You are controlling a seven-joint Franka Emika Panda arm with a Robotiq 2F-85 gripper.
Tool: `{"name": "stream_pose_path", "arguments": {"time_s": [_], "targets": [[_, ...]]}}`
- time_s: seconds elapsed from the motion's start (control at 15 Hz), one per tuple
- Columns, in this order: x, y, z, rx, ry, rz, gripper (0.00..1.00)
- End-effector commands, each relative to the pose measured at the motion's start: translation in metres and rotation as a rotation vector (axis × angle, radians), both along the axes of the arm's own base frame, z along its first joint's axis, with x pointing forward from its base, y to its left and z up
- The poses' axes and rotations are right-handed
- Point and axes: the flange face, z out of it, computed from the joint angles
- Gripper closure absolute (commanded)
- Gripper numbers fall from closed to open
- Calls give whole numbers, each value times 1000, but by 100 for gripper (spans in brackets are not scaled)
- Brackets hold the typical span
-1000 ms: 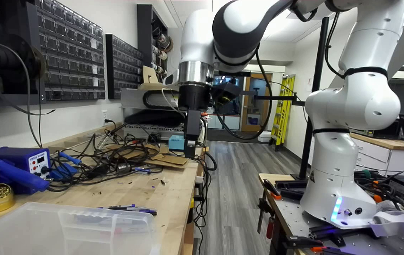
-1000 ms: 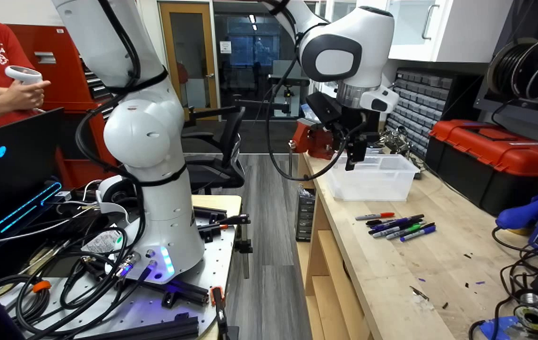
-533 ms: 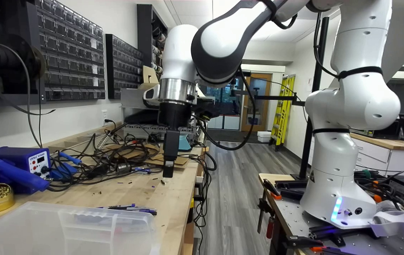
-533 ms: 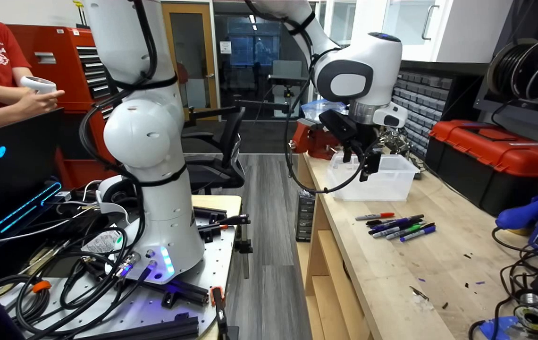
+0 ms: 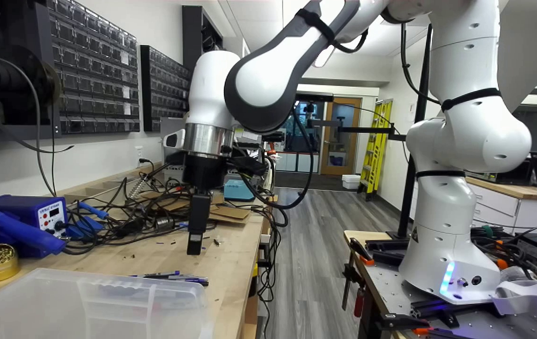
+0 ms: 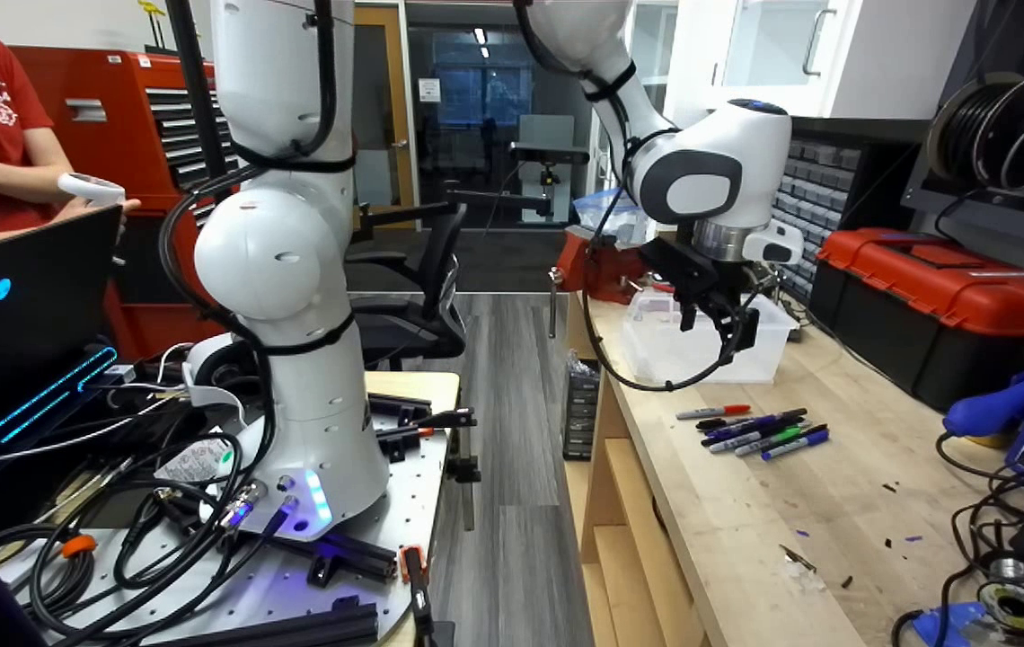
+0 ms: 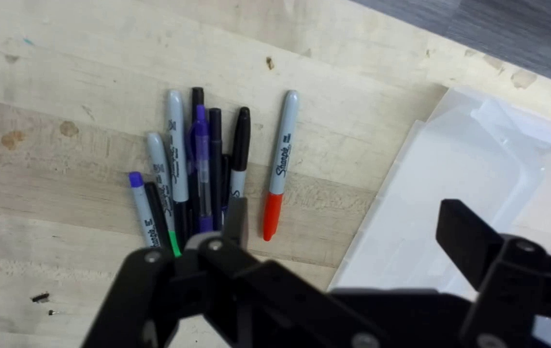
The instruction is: Put the leftmost pen in the colourless bowl
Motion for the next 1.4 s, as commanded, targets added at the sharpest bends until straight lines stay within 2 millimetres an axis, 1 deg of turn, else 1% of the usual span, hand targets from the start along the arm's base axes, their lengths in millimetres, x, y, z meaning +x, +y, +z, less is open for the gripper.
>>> {"name": "stream_pose_path", "arguments": {"time_s": [0.0, 0.13, 0.4, 0.67, 1.33], "targets": [[25, -4, -17, -33, -28, 31, 0], [33, -5, -27, -42, -23, 40, 0], [36, 5, -45, -43, 2, 59, 0], [34, 14, -60, -49, 21, 79, 0], [20, 21, -97, -41, 103, 66, 0]]}}
